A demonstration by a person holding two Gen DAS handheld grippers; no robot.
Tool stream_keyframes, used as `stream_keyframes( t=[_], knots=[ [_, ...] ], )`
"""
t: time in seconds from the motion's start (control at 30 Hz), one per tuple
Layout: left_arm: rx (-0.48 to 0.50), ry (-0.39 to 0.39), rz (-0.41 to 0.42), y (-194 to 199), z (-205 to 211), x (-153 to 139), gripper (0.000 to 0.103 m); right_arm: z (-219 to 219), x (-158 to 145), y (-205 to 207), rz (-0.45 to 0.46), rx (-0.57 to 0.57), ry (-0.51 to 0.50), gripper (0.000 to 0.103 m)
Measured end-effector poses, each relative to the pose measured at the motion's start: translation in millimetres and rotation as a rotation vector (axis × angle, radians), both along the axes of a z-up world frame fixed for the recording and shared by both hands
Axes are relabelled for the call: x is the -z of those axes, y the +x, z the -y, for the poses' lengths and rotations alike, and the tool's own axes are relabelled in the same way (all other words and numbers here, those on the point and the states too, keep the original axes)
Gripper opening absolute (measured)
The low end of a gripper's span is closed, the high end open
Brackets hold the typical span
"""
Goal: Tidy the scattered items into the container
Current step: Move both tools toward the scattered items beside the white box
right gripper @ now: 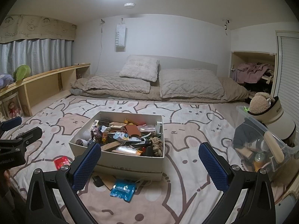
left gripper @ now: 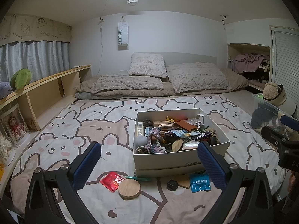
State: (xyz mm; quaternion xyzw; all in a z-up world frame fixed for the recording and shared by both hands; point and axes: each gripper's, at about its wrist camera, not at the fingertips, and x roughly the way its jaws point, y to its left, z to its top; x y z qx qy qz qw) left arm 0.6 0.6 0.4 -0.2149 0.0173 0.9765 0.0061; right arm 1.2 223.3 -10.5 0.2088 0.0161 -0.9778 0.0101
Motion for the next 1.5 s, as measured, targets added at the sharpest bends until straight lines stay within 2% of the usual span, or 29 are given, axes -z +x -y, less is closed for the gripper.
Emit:
stream_keyframes(
  t=[0.93, 1.5],
  knots=[
    [0.007, -0.002, 0.004, 0, -1, 2, 0.103, 2, 6, 0, 0.016, -0.003, 0.002, 0.103],
    [0.003, -0.021, 0.08, -21, -4, 27, 0.103, 0, 31, -16, 0.08, -0.005, -0.016, 0.103]
  ],
)
